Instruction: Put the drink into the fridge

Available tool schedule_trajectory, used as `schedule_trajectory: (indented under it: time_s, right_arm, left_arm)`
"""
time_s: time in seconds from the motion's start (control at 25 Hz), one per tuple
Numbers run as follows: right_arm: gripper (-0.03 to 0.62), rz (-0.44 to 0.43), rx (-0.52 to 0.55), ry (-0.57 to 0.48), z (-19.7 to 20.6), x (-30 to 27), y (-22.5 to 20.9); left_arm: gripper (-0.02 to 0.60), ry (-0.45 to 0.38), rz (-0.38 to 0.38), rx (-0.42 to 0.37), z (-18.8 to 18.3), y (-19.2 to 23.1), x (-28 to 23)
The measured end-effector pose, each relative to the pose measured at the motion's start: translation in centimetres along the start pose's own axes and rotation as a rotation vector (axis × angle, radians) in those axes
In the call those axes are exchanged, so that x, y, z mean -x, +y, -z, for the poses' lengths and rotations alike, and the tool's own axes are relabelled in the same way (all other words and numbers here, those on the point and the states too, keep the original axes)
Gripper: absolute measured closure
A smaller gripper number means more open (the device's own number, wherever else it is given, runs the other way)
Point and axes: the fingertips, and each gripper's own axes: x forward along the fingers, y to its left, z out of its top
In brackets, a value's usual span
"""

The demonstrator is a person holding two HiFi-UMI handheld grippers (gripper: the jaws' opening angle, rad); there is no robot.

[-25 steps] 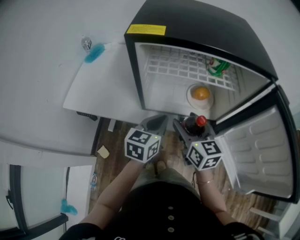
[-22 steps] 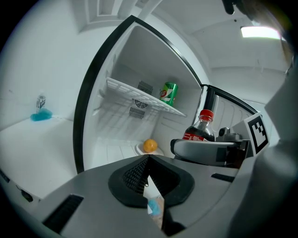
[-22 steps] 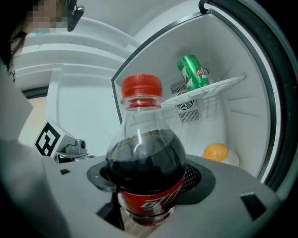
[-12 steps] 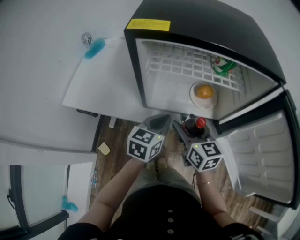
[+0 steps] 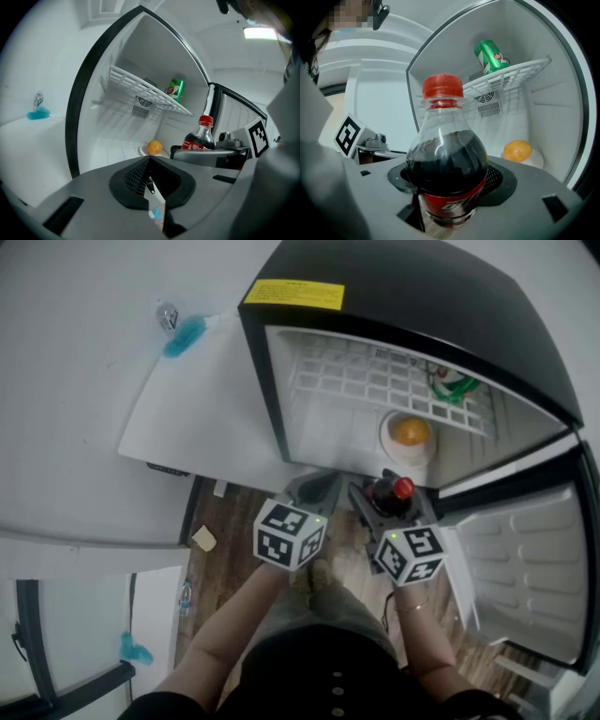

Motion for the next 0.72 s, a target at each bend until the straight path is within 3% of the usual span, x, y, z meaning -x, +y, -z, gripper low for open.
schedule_trajectory:
  time_s: [0.4,0.72]
  right_arm:
    - [0.269,0.008,-0.004,0.003,0.6,-2.1,-1.5]
    - [0.269,0.0,0.015,0.005,0.9,-4.5,-1.6]
  left_arm:
    - [0.575,0.0,-0.013,-0.036,0.6,1.4,-1.7]
    - [0.575,0.009,-0.075,-0.011,1.7,3.3,-2.0]
